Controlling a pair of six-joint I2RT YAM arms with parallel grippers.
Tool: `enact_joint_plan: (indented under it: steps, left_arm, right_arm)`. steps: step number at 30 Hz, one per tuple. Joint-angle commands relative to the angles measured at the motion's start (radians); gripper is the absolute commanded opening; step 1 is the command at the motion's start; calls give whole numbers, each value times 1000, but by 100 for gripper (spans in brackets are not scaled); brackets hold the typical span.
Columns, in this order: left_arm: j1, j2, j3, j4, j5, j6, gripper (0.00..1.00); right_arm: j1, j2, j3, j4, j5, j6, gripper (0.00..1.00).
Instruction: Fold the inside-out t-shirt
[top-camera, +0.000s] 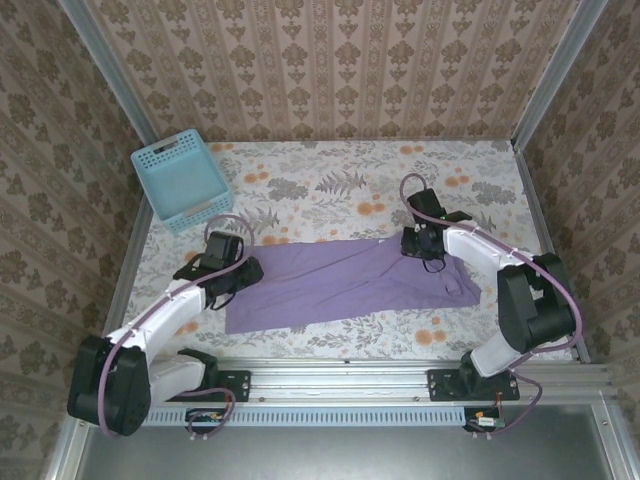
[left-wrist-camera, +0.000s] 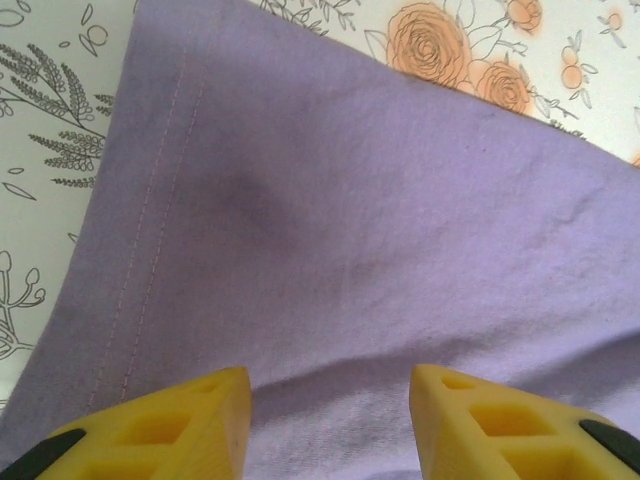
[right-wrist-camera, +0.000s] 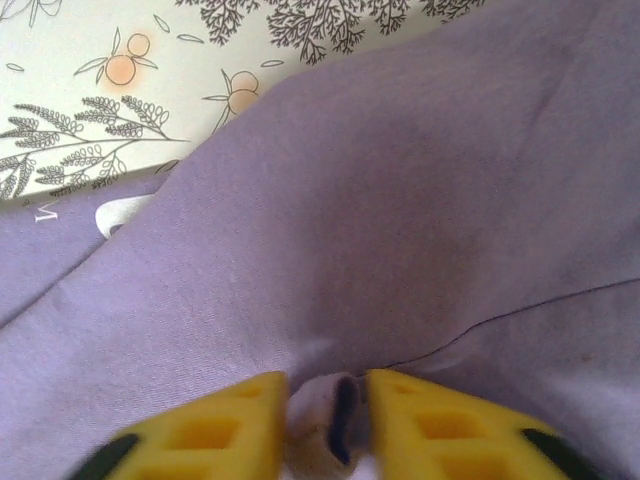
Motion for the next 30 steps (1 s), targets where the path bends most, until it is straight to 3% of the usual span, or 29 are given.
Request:
enact_joint_plan:
  steps: [1,11,17,21,25,30]
  left_arm:
    - [6,9,-12,12,-13,19,47]
    - [44,13,-29,-5,-37,14,47]
    - [68,-16,-60,9,-34,10,47]
    - [72,-19,-59,7,-35,17,47]
    - [75,-12,-52,5,-34,26,48]
    - [72,-1,-19,-17,-16,50,46]
  right_arm:
    - [24,-8,-1,-49,57,21,14]
    - [155,-326,-146,-193,149,155,8]
    - [224,-493,-324,-161,33,286,10]
    - [296,-492,-385,-117,-6,363,23]
    - [304,-482,-336,-169,33,323,42]
    - [269,-516,-230,-274,160,235,47]
